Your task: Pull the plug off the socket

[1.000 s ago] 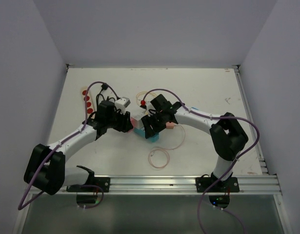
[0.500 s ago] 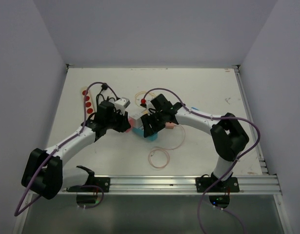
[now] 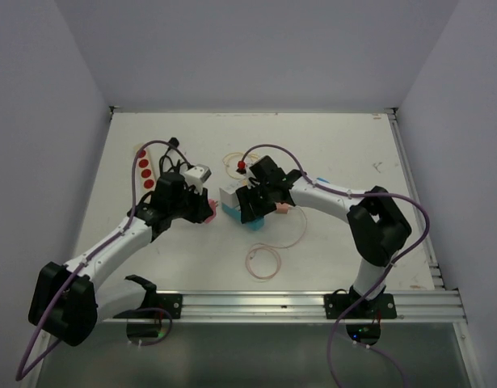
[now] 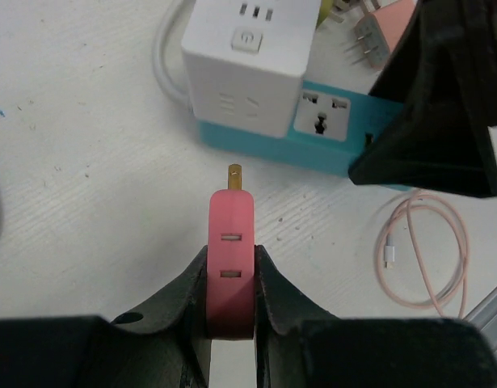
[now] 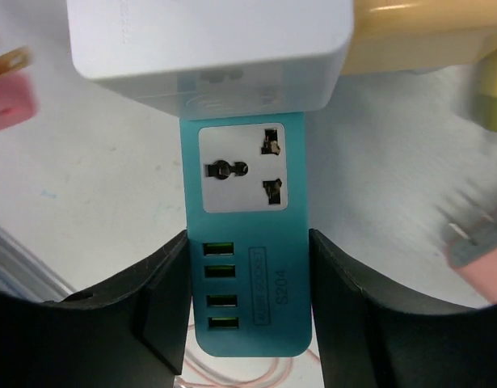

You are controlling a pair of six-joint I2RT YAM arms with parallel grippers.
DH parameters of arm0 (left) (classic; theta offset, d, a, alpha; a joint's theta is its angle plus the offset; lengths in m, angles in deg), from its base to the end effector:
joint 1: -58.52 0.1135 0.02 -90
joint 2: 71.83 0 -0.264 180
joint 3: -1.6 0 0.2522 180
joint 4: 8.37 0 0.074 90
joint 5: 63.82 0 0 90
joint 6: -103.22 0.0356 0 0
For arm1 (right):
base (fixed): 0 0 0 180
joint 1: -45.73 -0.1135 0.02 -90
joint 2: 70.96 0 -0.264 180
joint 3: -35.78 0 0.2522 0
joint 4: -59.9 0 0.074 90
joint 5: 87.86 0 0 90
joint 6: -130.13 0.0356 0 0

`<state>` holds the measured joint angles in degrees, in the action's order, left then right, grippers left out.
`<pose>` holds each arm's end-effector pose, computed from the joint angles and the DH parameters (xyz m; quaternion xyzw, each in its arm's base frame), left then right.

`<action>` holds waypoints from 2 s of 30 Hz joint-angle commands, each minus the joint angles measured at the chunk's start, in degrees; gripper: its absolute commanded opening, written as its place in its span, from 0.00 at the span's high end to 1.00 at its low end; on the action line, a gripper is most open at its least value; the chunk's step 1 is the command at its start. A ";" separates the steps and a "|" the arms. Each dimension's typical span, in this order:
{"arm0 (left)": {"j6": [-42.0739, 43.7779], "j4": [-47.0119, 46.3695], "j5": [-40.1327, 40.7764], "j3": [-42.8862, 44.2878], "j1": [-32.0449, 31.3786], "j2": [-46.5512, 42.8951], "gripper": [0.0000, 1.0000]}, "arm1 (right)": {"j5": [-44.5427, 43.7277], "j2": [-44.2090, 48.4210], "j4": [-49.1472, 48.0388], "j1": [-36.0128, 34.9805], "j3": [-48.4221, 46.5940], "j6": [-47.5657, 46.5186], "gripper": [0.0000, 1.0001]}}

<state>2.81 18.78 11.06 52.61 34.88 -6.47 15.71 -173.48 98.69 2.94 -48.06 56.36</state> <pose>0.2119 -0.1029 0.2191 0.1578 0.8916 -0.2339 0.3542 0.2692 0.2606 0.1989 -0.2512 0.9202 0.2357 0.1862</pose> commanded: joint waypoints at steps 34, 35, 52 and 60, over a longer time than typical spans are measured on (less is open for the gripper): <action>-17.88 -16.99 -5.10 35.33 8.35 46.42 0.84 | -4.16 8.39 -5.00 -2.92 11.64 4.86 1.00; -18.23 -17.08 -5.71 36.13 8.35 48.70 0.80 | -4.16 8.22 -5.09 -3.27 11.46 5.04 1.00; -23.33 -14.10 -2.91 34.99 11.94 44.09 0.01 | -4.95 5.58 -7.28 -8.28 8.82 9.34 1.00; -28.08 -1.10 7.46 28.59 13.44 24.68 0.01 | -9.86 1.28 -12.03 -11.79 5.67 20.50 0.99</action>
<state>-22.48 11.83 13.01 82.82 48.08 26.99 7.29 -170.77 92.03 -6.63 -38.20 71.26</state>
